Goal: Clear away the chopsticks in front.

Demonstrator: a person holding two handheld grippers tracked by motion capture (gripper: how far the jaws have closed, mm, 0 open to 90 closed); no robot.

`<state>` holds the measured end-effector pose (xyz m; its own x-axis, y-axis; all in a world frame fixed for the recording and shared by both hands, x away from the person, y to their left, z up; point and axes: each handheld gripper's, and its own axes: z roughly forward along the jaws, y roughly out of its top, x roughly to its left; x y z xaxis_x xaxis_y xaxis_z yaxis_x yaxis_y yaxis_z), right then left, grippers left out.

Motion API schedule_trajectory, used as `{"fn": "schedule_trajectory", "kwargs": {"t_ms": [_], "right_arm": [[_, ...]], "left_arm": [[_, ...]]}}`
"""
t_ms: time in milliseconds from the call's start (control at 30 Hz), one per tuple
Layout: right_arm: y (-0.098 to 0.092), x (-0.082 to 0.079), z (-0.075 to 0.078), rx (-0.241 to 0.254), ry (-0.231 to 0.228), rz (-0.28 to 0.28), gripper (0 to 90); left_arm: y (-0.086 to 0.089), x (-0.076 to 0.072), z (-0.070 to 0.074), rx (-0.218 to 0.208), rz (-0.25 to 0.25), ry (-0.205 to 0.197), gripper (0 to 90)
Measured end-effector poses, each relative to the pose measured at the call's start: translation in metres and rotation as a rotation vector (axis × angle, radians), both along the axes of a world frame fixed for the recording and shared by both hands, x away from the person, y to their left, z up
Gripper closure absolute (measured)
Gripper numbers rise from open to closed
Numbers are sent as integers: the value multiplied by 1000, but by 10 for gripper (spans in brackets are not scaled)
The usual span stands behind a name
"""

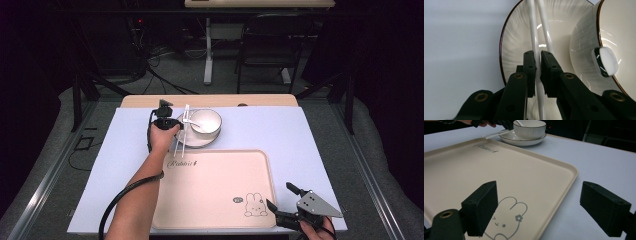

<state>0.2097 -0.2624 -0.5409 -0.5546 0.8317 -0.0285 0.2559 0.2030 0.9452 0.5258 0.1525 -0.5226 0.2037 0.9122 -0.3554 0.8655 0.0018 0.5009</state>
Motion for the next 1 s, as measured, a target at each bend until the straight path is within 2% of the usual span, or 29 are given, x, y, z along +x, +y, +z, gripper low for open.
{"fn": "schedule_trajectory", "kwargs": {"t_ms": [267, 533, 633, 767, 1000], "right_arm": [[0, 0, 0, 2, 1, 0, 143], [0, 0, 0, 1, 1, 2, 143], [0, 0, 0, 1, 1, 2, 143], [0, 0, 0, 1, 0, 2, 143], [0, 0, 0, 0, 0, 3, 143]], "left_arm": [[0, 3, -6, 8, 9, 34, 841], [1, 3, -7, 3, 31, 34, 848], [2, 2, -7, -11, 41, 36, 849], [5, 2, -6, -28, 53, 30, 850], [10, 0, 2, -30, 67, 4, 850]]}}
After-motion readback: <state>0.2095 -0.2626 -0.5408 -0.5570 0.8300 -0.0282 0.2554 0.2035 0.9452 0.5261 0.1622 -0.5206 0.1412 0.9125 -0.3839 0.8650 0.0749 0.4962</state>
